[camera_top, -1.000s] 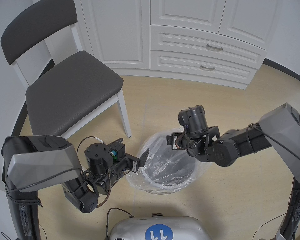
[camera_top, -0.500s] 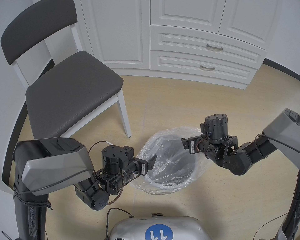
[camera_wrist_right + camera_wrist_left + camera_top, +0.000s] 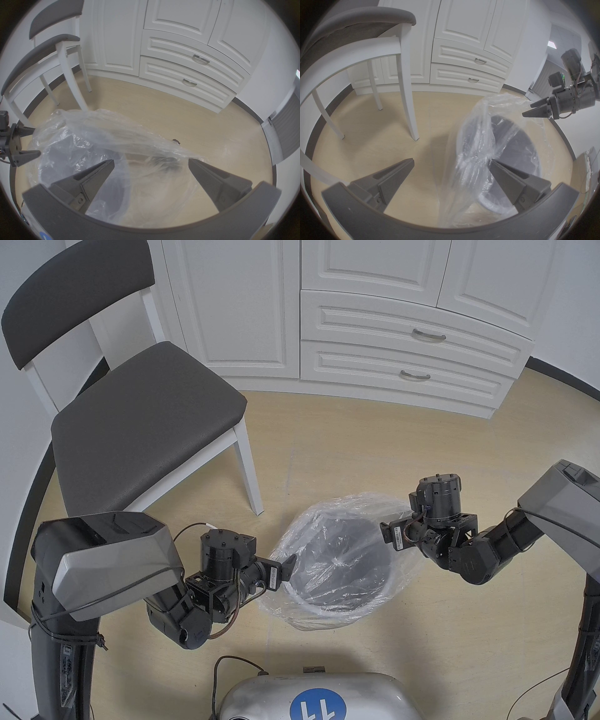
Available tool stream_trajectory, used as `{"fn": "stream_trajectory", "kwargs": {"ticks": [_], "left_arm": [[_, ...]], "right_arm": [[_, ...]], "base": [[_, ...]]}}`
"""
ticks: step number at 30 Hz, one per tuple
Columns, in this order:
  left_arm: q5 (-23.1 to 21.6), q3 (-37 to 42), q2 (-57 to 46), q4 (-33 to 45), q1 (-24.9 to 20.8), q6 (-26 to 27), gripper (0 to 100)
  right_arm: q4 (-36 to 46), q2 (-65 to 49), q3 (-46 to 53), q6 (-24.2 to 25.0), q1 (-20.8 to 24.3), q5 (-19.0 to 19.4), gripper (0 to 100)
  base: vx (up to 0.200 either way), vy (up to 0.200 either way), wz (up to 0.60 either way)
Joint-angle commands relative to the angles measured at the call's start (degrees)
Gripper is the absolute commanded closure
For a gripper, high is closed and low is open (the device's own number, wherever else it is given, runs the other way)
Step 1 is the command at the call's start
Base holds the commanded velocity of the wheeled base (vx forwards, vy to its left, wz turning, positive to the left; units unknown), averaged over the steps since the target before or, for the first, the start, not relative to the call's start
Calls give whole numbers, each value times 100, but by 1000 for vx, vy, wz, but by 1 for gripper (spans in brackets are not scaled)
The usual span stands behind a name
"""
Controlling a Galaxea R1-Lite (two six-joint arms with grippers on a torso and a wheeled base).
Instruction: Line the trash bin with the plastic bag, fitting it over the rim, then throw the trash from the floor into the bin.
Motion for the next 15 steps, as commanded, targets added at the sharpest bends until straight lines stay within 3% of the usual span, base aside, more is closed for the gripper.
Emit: {"fn": "stream_trajectory", "kwargs": {"ticks": [1, 15], "left_arm": [[12, -298, 76, 58, 253, -7, 0], [21, -668, -3, 58, 630, -33, 0]], "right_arm": [[-5, 487, -438, 220, -59, -9, 0], [-13, 1023, -1642, 1108, -59, -370, 0]], "base": [[0, 0, 0], [0, 0, 0]]}}
